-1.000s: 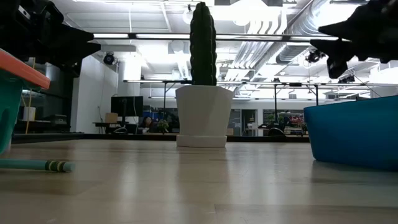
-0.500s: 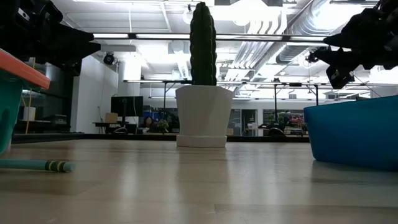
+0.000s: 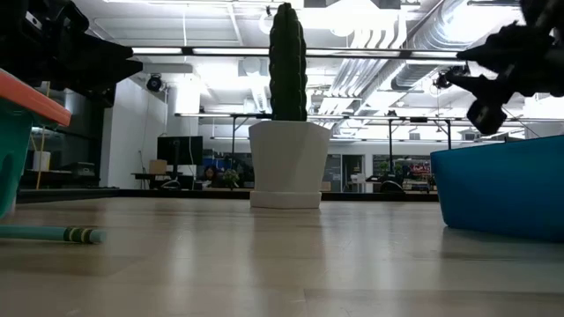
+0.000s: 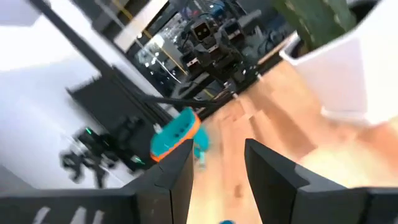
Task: Sort pens & pencils
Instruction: Return to Home Position
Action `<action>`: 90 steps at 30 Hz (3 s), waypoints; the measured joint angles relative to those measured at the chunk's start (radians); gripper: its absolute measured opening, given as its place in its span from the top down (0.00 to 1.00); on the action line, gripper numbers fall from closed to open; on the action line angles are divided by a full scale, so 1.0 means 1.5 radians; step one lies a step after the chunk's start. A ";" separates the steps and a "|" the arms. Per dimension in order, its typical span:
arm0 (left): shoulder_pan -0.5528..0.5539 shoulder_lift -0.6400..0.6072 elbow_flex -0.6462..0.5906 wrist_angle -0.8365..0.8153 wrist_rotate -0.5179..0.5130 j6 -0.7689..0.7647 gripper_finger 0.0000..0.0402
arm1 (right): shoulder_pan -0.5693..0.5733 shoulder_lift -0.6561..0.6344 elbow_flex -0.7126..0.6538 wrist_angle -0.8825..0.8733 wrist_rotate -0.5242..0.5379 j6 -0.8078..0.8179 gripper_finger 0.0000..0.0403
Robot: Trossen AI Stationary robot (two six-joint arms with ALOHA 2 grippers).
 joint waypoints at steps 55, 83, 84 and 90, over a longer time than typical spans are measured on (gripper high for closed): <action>0.000 0.000 0.000 0.000 0.000 0.000 0.67 | 0.000 0.000 0.000 0.000 -0.001 0.098 0.66; 0.000 0.000 0.000 0.000 0.000 0.000 0.67 | 0.000 0.000 0.000 0.000 -0.001 0.098 0.66; 0.000 0.000 0.000 0.000 0.000 0.000 0.67 | 0.000 0.000 0.000 -0.001 -0.001 0.098 0.66; 0.000 0.000 0.000 0.000 0.000 0.000 0.67 | 0.000 0.000 0.000 0.000 -0.001 0.098 0.66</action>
